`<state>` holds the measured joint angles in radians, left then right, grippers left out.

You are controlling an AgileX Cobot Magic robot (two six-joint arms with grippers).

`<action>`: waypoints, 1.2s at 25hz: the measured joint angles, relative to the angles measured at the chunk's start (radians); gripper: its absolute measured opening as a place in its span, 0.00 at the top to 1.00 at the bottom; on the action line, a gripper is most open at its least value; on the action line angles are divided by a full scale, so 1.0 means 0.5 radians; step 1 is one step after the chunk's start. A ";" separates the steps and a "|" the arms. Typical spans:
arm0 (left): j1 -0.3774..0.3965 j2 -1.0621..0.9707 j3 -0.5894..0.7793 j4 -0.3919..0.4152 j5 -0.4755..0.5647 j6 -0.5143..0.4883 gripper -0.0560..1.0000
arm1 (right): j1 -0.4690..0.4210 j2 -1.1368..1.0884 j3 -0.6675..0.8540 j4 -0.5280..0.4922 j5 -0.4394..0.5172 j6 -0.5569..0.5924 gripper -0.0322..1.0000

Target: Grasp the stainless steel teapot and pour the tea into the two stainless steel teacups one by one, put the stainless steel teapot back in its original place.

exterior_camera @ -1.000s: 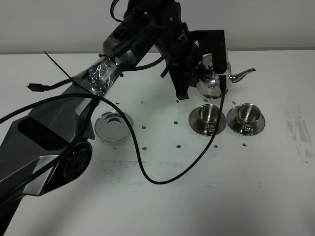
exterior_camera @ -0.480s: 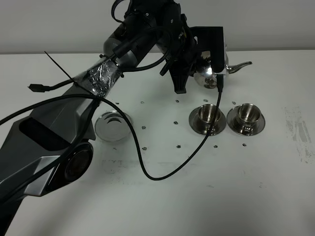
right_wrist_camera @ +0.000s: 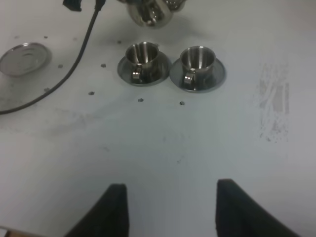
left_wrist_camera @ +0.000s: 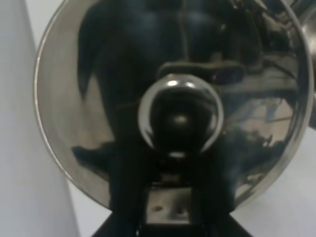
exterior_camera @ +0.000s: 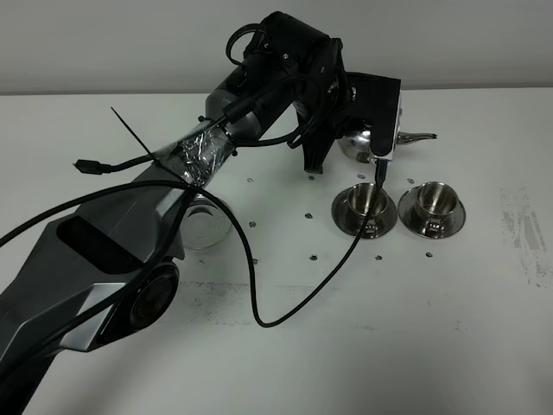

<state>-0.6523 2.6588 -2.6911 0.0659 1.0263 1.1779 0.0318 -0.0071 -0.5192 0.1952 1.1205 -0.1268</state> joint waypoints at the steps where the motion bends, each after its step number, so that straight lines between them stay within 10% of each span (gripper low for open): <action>1: -0.003 0.000 0.000 0.000 -0.018 0.026 0.72 | 0.000 0.000 0.000 0.003 0.000 0.000 0.58; 30: -0.094 0.041 0.000 -0.016 -0.242 0.362 0.72 | 0.000 0.000 0.000 0.003 0.000 0.000 0.58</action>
<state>-0.6994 2.6793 -2.6911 0.0579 0.9052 1.3590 0.0318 -0.0071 -0.5192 0.1968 1.1205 -0.1268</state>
